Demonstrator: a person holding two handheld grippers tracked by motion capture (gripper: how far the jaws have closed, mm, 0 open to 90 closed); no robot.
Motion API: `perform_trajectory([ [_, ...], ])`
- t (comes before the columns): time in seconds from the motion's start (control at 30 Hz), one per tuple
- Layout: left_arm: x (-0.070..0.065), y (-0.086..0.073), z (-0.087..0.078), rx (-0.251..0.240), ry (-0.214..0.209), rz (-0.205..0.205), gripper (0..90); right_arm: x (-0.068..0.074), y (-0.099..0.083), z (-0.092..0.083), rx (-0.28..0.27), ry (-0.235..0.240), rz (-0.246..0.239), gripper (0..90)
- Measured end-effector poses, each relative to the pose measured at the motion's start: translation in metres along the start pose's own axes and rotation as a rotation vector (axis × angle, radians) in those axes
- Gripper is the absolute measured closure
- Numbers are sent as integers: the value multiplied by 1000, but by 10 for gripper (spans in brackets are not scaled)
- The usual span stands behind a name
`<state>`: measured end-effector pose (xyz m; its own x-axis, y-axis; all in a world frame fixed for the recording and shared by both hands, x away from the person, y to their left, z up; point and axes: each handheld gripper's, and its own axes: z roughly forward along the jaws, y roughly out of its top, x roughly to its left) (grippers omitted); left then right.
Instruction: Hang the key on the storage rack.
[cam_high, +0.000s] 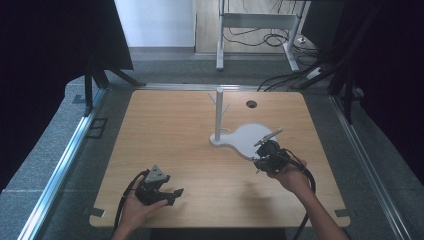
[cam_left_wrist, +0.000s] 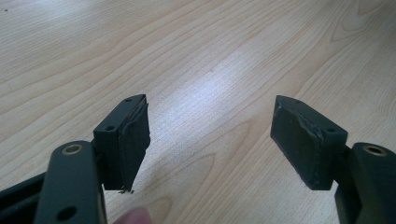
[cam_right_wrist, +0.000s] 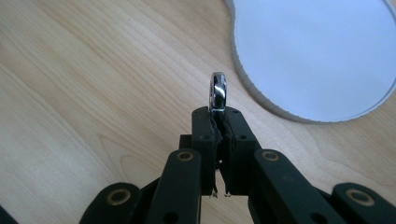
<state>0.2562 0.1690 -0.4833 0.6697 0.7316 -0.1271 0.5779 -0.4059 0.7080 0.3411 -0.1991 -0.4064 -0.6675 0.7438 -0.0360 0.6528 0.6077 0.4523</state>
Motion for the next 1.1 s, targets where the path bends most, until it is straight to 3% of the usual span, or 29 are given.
perform_trajectory([
  [0.3,1,0,0,-2,1,-4,287,-8,12,-1,-8,-11,7,844],
  [0.67,2,-1,0,-2,2,-6,287,-21,29,3,32,-24,-4,843],
  [1.1,4,-1,-1,-1,3,-9,287,-27,45,4,42,-40,0,844],
])
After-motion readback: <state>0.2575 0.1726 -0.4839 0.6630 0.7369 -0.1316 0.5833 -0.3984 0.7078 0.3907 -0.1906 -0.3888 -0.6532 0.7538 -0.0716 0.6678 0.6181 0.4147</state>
